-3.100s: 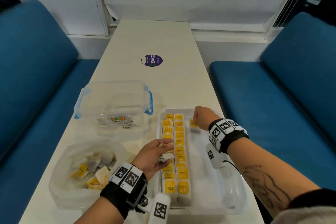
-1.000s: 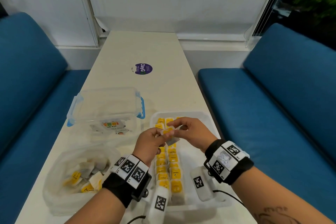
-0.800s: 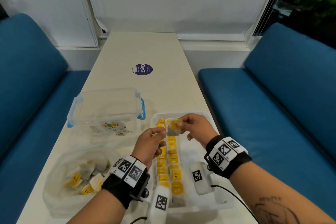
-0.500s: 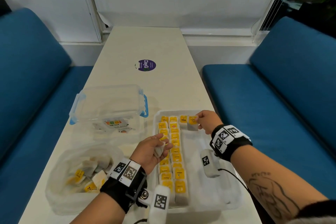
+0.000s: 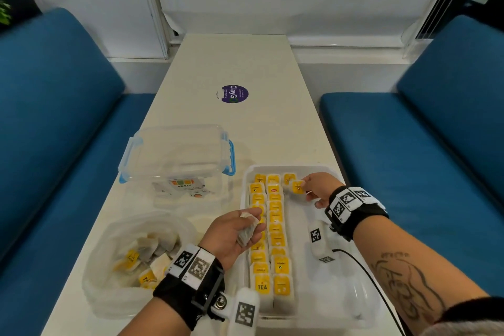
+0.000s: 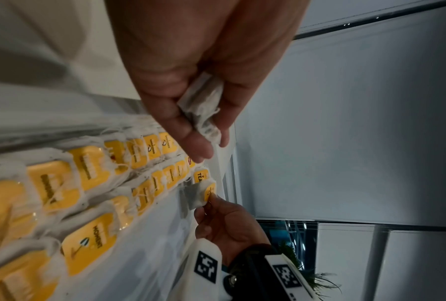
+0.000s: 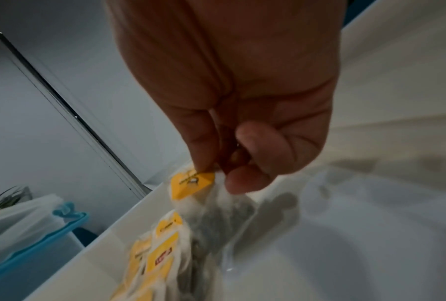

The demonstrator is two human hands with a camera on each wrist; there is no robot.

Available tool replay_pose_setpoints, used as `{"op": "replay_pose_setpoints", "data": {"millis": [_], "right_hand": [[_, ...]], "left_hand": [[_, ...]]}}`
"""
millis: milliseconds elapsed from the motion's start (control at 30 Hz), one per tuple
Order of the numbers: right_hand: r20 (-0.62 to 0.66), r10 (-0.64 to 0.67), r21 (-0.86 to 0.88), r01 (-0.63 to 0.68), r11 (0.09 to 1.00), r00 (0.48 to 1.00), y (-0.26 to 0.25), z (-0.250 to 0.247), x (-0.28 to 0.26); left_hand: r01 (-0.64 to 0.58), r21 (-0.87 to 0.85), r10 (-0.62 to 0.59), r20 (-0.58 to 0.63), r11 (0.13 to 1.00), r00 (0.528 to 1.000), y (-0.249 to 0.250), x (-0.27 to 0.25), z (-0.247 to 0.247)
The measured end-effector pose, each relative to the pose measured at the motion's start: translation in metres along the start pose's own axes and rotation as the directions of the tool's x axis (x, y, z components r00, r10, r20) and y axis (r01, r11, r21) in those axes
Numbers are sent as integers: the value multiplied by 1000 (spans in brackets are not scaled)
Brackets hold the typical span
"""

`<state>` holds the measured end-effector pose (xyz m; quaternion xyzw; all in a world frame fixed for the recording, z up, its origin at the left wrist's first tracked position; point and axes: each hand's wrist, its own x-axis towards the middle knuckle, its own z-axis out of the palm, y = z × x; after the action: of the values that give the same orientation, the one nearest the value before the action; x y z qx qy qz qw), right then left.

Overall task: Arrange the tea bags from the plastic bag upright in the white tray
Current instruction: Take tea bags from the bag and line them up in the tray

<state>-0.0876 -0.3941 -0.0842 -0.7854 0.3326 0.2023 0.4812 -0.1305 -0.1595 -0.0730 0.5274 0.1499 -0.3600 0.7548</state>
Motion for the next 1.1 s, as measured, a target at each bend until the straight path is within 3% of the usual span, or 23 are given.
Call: {"op": "replay_pose_setpoints", "data": {"millis": [133,300,500,633,700,800,833,900,967,1033,1100], "right_hand": [[50,69,-81,-65,995,996,-4,0,2],[-33,2,-316,-13,949,999,-11,9,6],[-119,-105,-165,85,983,987,-5,11,15],[-163,-144,-258,99,961,976,-3,14,16],[-248,-203,-290,127,949,947,-5,13,9],[-314,-297,-143,264,954,902,-14,8,-19],[-261,-328,-117,308,944,908,-18,7,-33],[-36,-382,-92,378,921,923,-25,8,-63],[182,-425,-40,438,898,887,-27,14,-89],[279,-463,26,476,879,841,-25,21,-105],[287,-497,63,502,862,819,-22,27,-113]], "left_hand": [[-2,34,2,6,999,1000,1,-3,0],[-6,55,5,16,998,1000,2,-4,0],[1,80,-2,19,997,1000,0,-6,0],[1,98,-2,11,995,1000,-1,-9,1],[-2,91,2,5,996,1000,-1,-10,1],[-26,85,28,-19,996,999,1,-11,4],[-39,78,42,-27,996,999,1,-11,6],[-63,57,65,-34,996,997,2,-11,11],[-72,43,74,-34,996,997,2,-12,18],[-72,30,73,-29,997,997,2,-13,23],[-67,26,68,-22,997,997,2,-13,27]]}}
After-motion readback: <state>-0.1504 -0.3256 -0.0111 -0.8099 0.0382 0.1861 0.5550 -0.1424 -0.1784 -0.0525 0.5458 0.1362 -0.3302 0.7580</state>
